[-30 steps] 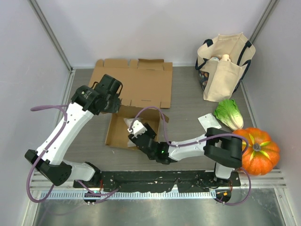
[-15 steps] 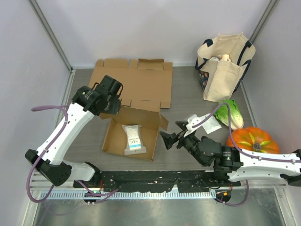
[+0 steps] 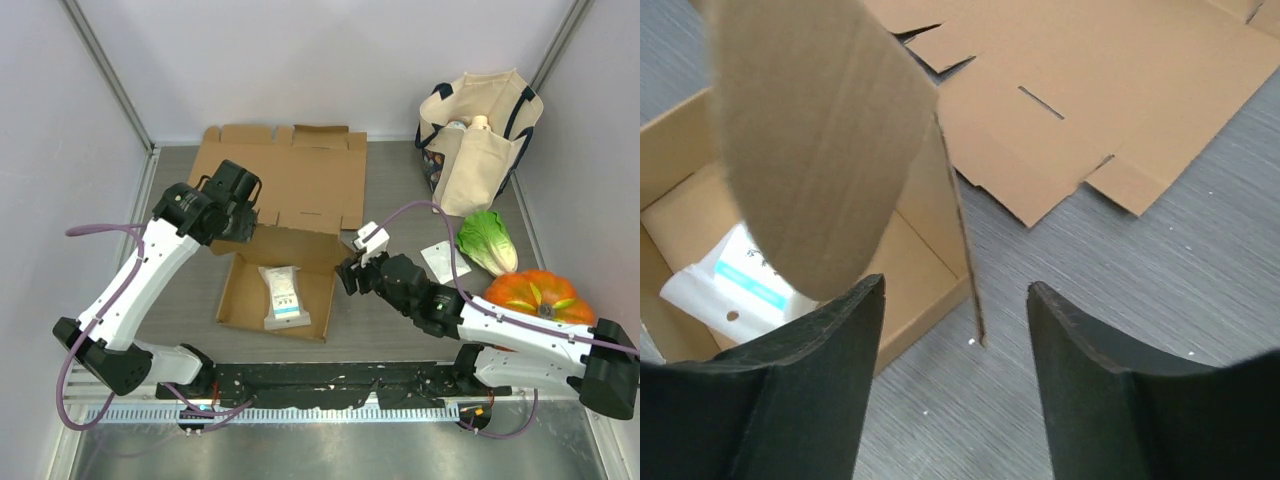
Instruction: Fold the paper box
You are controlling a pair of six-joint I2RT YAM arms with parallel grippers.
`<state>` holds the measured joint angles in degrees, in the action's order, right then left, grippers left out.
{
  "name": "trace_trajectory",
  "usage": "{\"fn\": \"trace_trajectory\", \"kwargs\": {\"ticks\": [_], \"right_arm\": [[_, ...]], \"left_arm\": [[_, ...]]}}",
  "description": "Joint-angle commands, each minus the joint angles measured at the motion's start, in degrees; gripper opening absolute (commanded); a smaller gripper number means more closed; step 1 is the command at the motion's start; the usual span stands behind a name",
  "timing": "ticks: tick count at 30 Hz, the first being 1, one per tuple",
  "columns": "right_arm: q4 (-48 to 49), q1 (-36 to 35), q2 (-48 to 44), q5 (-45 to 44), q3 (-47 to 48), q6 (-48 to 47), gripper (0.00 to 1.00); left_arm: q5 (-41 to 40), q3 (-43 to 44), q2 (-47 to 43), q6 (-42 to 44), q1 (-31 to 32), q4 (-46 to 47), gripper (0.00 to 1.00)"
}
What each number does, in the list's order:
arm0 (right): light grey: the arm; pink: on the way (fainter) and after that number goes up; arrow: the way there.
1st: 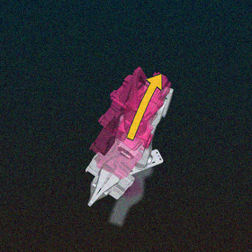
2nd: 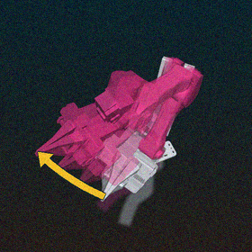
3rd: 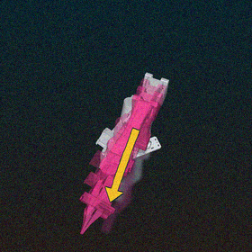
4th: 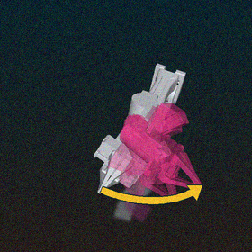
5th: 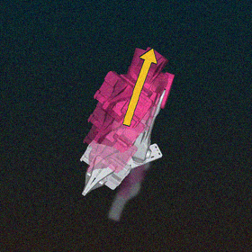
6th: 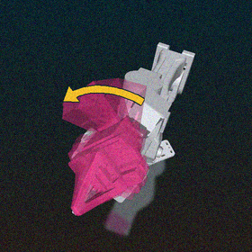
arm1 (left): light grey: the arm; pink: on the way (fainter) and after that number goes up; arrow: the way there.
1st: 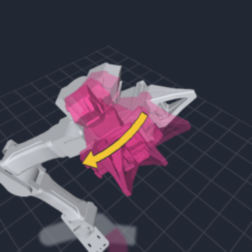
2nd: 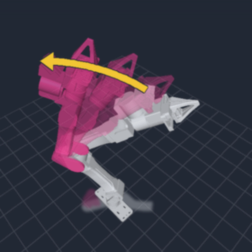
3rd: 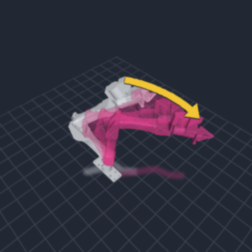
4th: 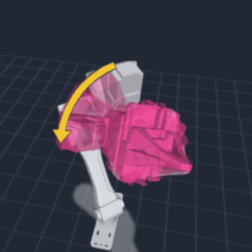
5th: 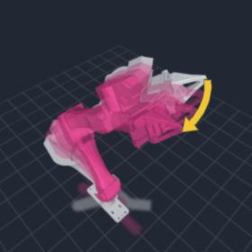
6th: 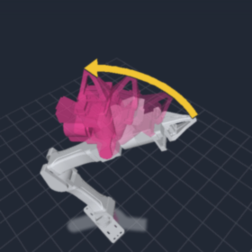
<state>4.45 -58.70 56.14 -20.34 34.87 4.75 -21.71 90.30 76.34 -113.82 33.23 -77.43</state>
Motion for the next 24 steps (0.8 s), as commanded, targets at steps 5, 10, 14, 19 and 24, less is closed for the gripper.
{"fn": "trace_trajectory", "kwargs": {"ticks": [5,10,14,19,24], "right_arm": [[15.32,0.69,3.54,-6.29,-1.29,1.57,0.34],[16.73,2.53,3.54,-4.54,-3.5,2.28,0.16],[15.33,3.67,4.06,-2.78,-2.36,1.93,0.04],[5.69,7.35,4.76,4.32,2.47,0.78,0.01],[-0.49,13.6,5.38,19.53,4.68,-0.79,0.01]], "left_arm": [[-6.04,-0.29,-4.25,-8.49,-0.01,-5.82,0.6],[-21.92,-7.14,-16.98,20.6,-0.01,3.32,1.0],[-23.57,-19.26,-31.13,52.84,-0.01,24.43,1.0],[-11.08,-40.26,-47.49,79.06,-0.01,46.9,1.0],[-4.34,-53.81,-52.78,85.77,-0.1,64.83,1.0]]}}
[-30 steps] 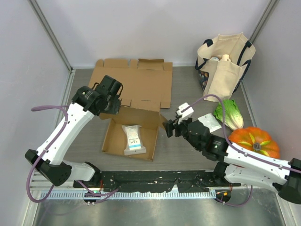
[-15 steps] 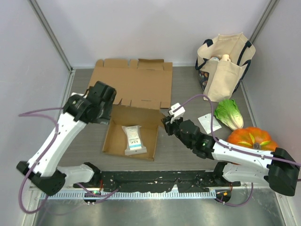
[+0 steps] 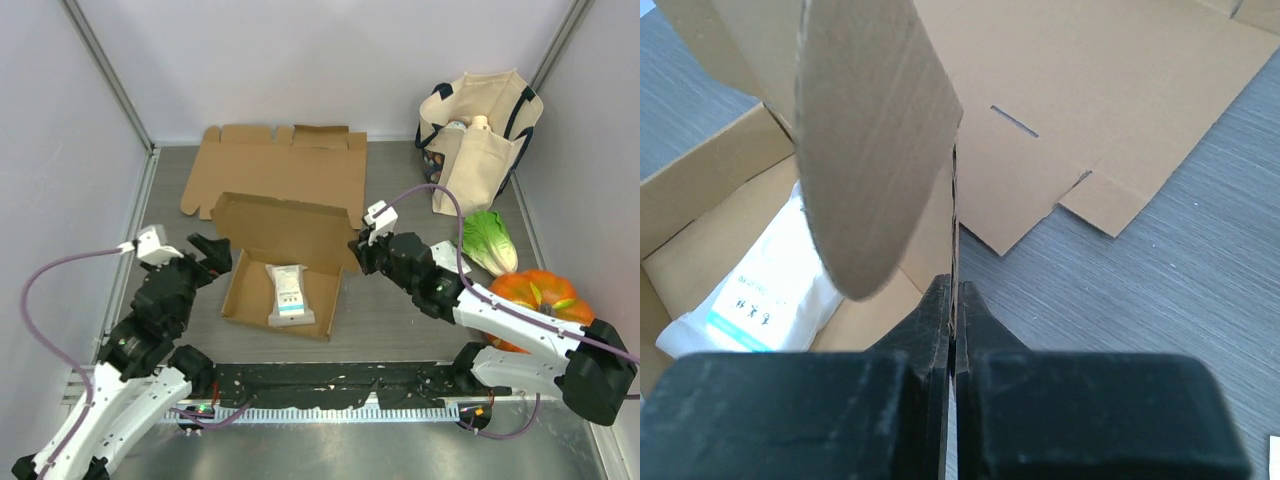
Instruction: Fold the paper box
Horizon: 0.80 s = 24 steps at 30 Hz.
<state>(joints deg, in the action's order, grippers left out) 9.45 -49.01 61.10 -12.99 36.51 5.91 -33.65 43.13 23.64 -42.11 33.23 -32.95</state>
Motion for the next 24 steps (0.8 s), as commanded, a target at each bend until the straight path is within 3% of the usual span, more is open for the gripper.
{"fn": "trace_trajectory", "kwargs": {"ticks": [1,2,9,15,19,20,24], "right_arm": [[-7.41,4.8,0.42,12.99,3.21,-2.31,0.01],[-8.48,6.46,0.34,17.08,3.74,-2.83,0.01],[-17.87,12.62,0.16,24.58,6.55,-9.16,0.01],[-22.28,17.36,1.74,24.86,11.73,-13.82,0.01],[-22.28,18.43,3.41,23.99,13.76,-15.4,0.01],[-22.2,18.69,4.19,23.72,14.72,-16.01,0.01],[-22.46,20.8,7.27,25.38,17.45,-16.55,0.01]], "left_arm": [[9.72,-7.88,0.44,16.25,-0.1,25.86,1.0],[11.57,-8.5,3.32,16.53,-0.1,26.79,1.0],[20.81,-7.8,11.94,12.67,-4.49,27.24,1.0],[34.16,-4.64,16.18,8.54,-15.99,21.53,1.0],[46.02,0.17,20.98,8.97,-24.5,19.25,1.0],[52.22,0.8,22.23,8.62,-26.19,19.15,1.0],[67.29,0.9,26.28,5.64,-32.96,24.84,0.99]]}}
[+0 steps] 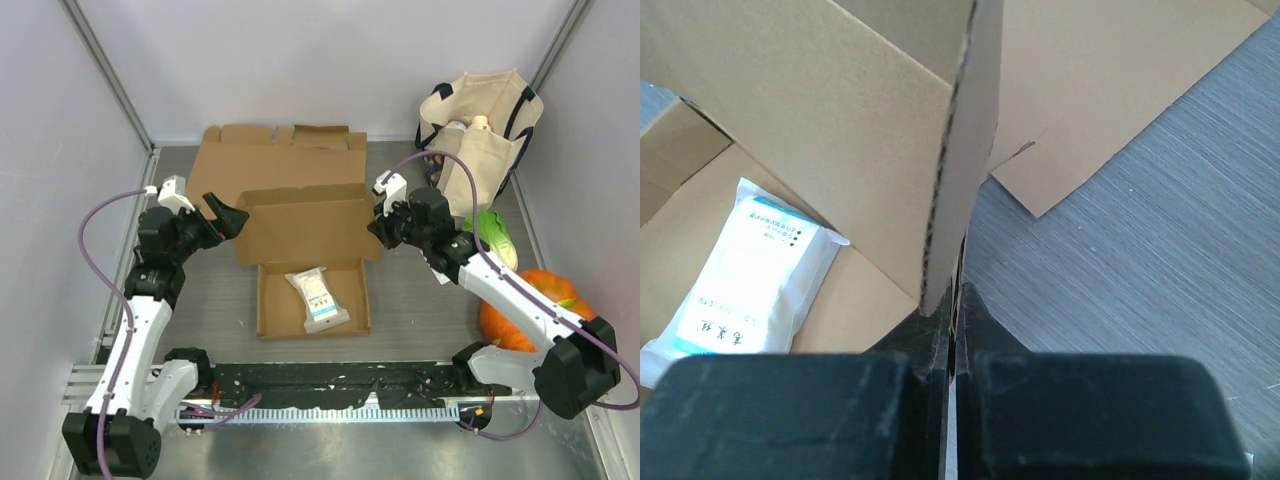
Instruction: Fold the paper box
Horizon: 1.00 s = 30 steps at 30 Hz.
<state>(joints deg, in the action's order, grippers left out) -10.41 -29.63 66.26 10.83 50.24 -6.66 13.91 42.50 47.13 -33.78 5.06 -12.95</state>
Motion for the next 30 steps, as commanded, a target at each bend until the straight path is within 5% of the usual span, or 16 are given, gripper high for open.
{"fn": "trace_trajectory", "kwargs": {"ticks": [1,6,16,21,30], "right_arm": [[-2.51,1.94,3.08,2.17,4.16,-3.98,0.01],[-1.89,2.38,4.32,2.79,5.83,-4.24,0.01],[0.57,2.56,2.82,2.18,4.78,-1.52,0.01],[1.62,2.56,2.21,1.3,4.34,-0.03,0.01],[7.5,0.98,2.21,-9.76,2.5,12.18,0.01]], "left_arm": [[20.71,2.49,3.31,-1.65,-7.06,4.26,0.98],[23.7,3.65,4.9,2.32,-7.26,2.22,0.87],[17.56,1.97,4.72,3.1,-7.08,2.06,0.7],[14.39,3.29,6.04,4.77,-5.59,-0.85,0.54],[-8.63,4.96,4.1,7.77,11.88,-0.06,0.2]]}}
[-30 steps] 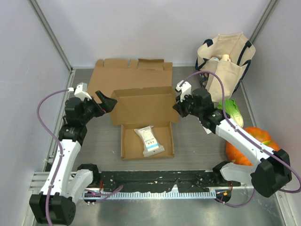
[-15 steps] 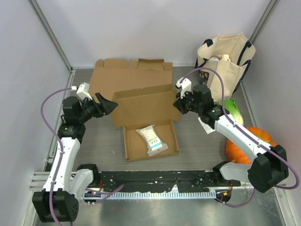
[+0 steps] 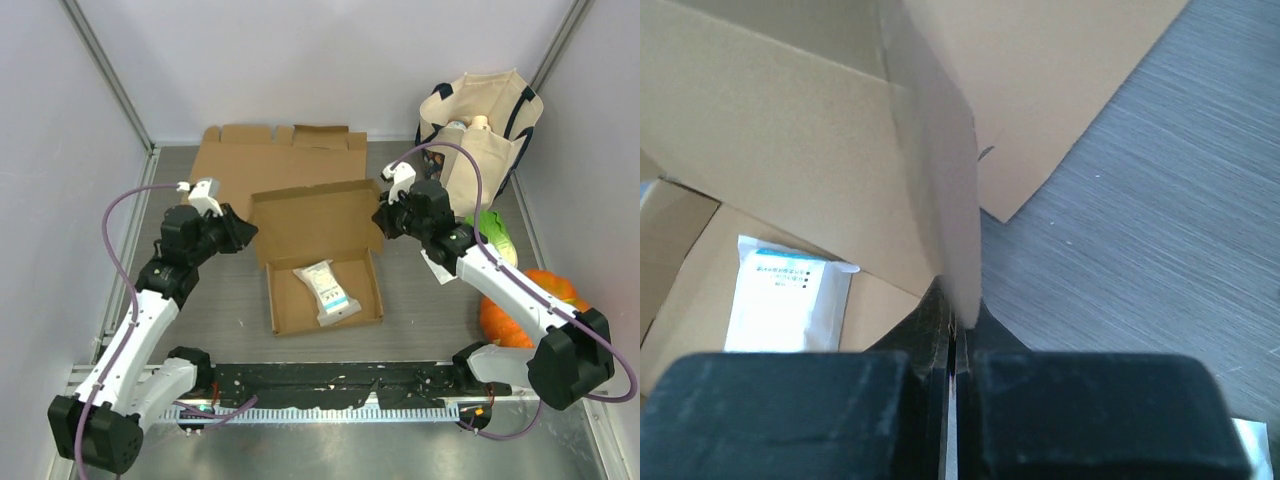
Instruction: Fold the paper box
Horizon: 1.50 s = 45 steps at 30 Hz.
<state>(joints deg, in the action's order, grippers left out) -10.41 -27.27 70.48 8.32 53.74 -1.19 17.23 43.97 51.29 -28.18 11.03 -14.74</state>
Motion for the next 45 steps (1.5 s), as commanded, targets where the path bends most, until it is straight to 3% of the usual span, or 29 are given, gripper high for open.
{"fn": "trace_trajectory", "kwargs": {"ticks": [1,2,5,12,15,19,32,41,45], "right_arm": [[8.21,-1.99,-2.62,-8.04,-1.61,6.99,0.01],[9.35,-3.48,-2.71,-13.36,-1.7,7.25,0.01],[12.33,-6.82,-2.54,-19.64,-1.7,10.59,0.01],[23.67,-19.56,2.11,-45.27,-3.19,9.1,0.01],[29.73,-21.16,3.61,-49.34,-4.69,8.75,0.01],[38.61,-23.44,4.4,-56.11,-10.04,8.4,0.01],[54.08,-30.91,1.33,-62.81,-24.99,7.43,0.06],[58.57,-37.59,2.56,-68.86,-29.83,6.38,0.09],[54.55,-41.63,1.07,-73.35,-30.53,7.15,0.18]], "left_arm": [[-13.0,3.76,0.47,1.82,6.81,2.0,0.16],[-14.58,4.02,1.61,1.47,7.77,2.26,0.08],[-20.3,4.64,2.94,1.12,10.85,4.53,0.01],[-30.85,1.4,5.05,0.93,17.79,14.47,0.0],[-37.7,-0.37,5.49,2.07,21.31,20.27,0.0],[-40.87,-1.95,5.67,3.05,23.86,22.47,0.0],[-46.06,-13.89,-5.31,-1.42,32.73,21.61,0.0],[-48.34,-19.26,-9.1,-4.51,37.48,19.84,0.0],[-51.24,-20.58,-9.54,-4.69,40.03,18.88,0.0]]}}
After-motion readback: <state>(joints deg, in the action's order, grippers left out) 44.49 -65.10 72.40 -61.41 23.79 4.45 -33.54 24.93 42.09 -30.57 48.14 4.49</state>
